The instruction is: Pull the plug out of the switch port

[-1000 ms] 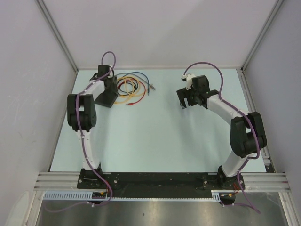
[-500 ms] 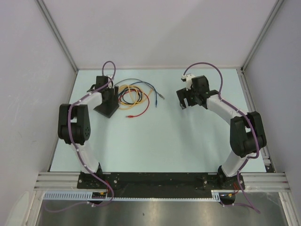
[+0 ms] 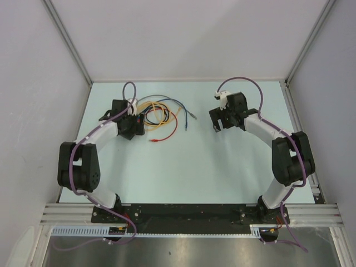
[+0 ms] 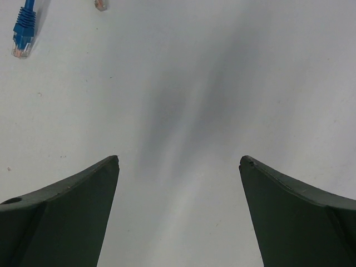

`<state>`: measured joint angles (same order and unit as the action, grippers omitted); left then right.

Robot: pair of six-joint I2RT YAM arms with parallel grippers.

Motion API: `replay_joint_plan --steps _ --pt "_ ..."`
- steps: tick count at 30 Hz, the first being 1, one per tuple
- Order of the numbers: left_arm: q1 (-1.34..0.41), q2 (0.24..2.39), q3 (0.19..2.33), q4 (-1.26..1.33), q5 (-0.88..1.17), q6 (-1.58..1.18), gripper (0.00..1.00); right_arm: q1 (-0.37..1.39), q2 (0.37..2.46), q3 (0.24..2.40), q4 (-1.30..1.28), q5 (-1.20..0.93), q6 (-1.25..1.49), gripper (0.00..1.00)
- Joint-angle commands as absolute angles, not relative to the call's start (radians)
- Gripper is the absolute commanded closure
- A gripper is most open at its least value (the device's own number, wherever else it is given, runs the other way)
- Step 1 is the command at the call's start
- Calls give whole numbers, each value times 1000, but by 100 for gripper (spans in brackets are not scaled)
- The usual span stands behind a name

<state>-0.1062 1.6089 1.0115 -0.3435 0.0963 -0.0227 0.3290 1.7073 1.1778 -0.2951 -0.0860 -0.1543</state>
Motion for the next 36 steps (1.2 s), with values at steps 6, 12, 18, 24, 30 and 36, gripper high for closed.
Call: replay_joint_plan --steps 6,12,18,24,30,36 --pt "54 1644 1190 -437 5 -230 0 324 1674 1172 -247 -117 -155 5" --pt "118 1776 1291 -410 -31 -227 1 333 1666 1172 -259 -120 -161 5" --pt "133 1900 1419 -373 21 -198 2 345 1655 1172 -279 -109 -178 5" --pt "135 1996 1499 -364 41 -178 3 348 1649 1172 -291 -101 -186 5" --pt "135 2036 1529 -356 18 -160 3 348 1641 1170 -290 -97 -190 5" --pt "130 2088 1560 -353 58 -123 4 348 1646 1167 -287 -97 -192 4"
